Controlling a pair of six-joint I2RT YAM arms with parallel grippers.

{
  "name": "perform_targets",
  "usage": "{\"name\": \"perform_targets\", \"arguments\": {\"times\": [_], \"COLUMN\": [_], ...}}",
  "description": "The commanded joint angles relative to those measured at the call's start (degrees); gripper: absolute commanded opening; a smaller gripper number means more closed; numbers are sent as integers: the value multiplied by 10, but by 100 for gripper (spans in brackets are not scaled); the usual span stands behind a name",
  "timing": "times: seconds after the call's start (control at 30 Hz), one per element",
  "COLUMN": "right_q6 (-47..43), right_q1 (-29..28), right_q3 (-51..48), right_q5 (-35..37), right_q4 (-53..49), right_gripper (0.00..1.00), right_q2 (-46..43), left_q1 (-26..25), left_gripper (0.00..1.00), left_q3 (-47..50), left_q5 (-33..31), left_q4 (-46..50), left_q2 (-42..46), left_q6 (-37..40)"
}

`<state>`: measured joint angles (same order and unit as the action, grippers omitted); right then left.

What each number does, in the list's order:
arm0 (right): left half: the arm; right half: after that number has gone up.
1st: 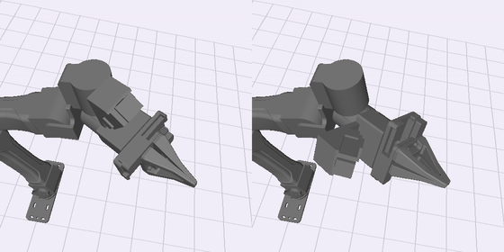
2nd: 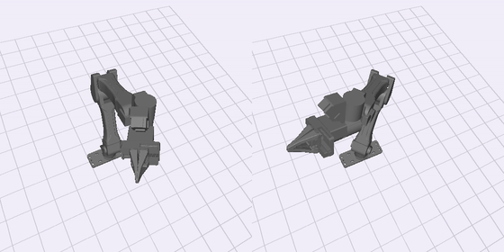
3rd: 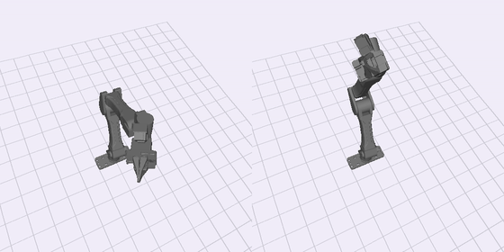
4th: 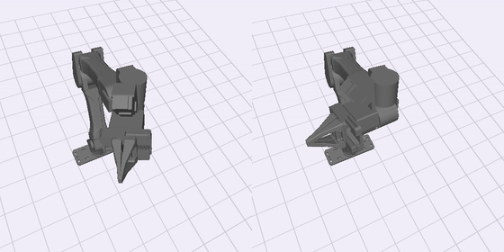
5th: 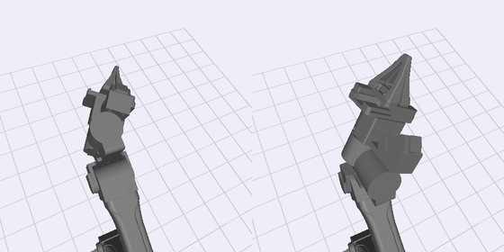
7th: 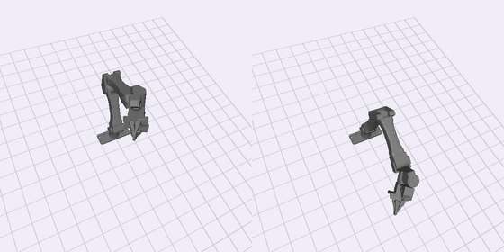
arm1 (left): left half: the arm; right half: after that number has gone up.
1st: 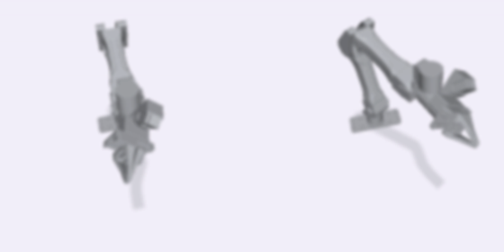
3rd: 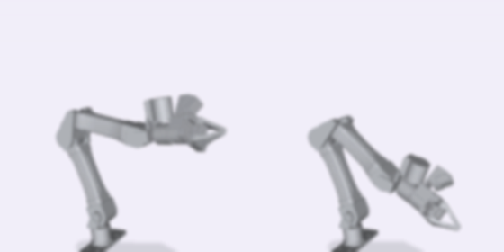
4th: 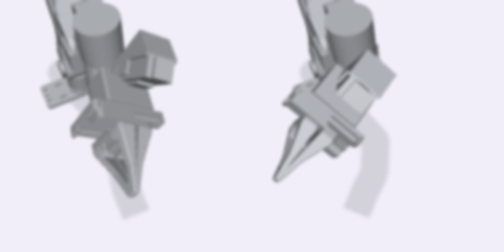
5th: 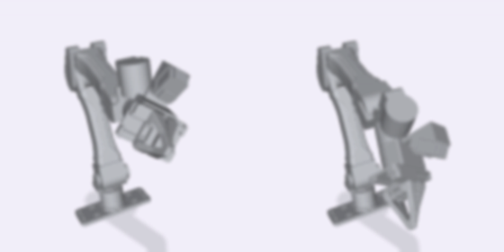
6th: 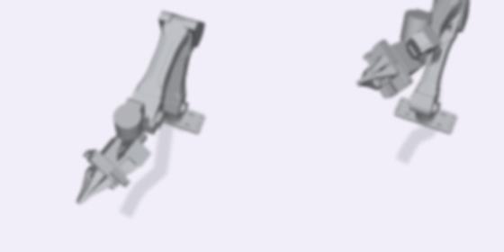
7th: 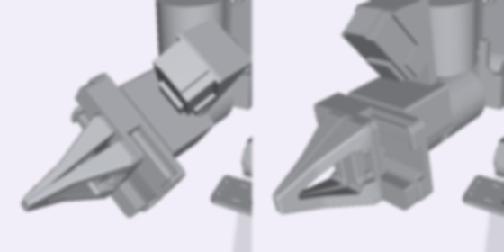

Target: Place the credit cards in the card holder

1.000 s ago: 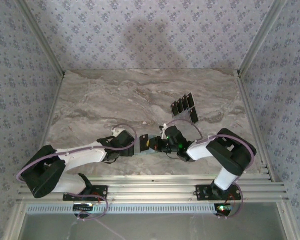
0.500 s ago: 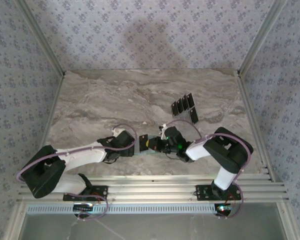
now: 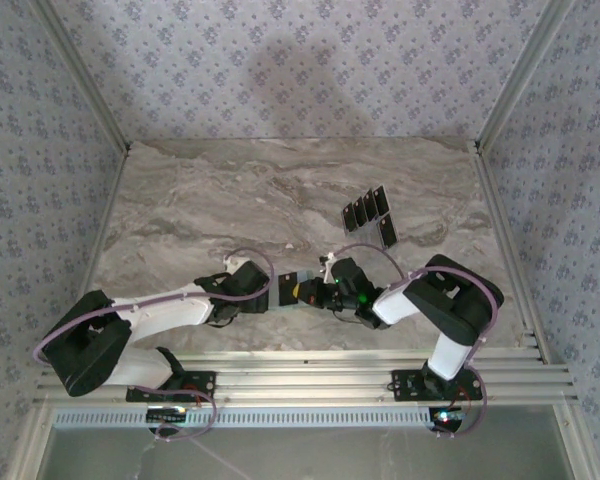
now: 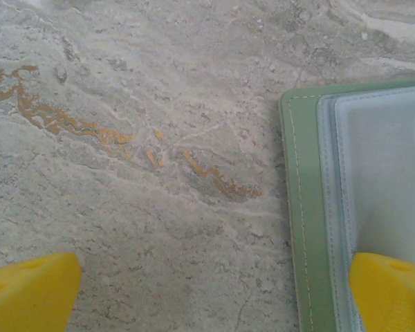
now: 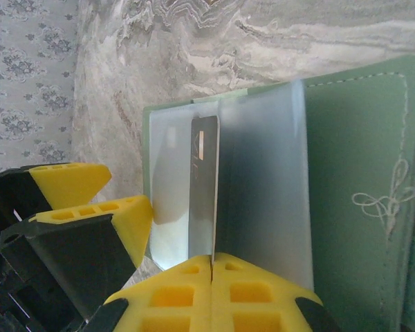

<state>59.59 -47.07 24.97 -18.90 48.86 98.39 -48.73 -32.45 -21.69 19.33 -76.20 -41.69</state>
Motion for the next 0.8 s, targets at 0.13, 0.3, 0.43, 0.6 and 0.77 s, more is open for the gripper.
{"name": "perform_targets", "arguments": {"times": [0.13, 0.3, 0.43, 0.6, 0.77], "right_q6": [12, 20, 22, 23, 19], "right_q1": [-7, -7, -10, -15, -23], "right_q3": [-10, -8, -4, 11, 34], "right_q5": [-1, -6, -8, -11, -14], "right_q4": [2, 19, 23, 15, -12], "right_gripper": [0, 0, 0, 0, 0], "right_q2": [23, 39, 48, 57, 64], "left_q1": [4, 4, 4, 4, 3], "left_gripper": [100, 100, 100, 100, 100], "left_q3": [6, 6, 7, 7, 6], "left_q5": [-2, -2, -1, 1, 4], "left_q4": [11, 10, 10, 8, 6], "left_q2": [-9, -10, -9, -9, -7], "left_q6": [-3, -4, -4, -3, -3]}}
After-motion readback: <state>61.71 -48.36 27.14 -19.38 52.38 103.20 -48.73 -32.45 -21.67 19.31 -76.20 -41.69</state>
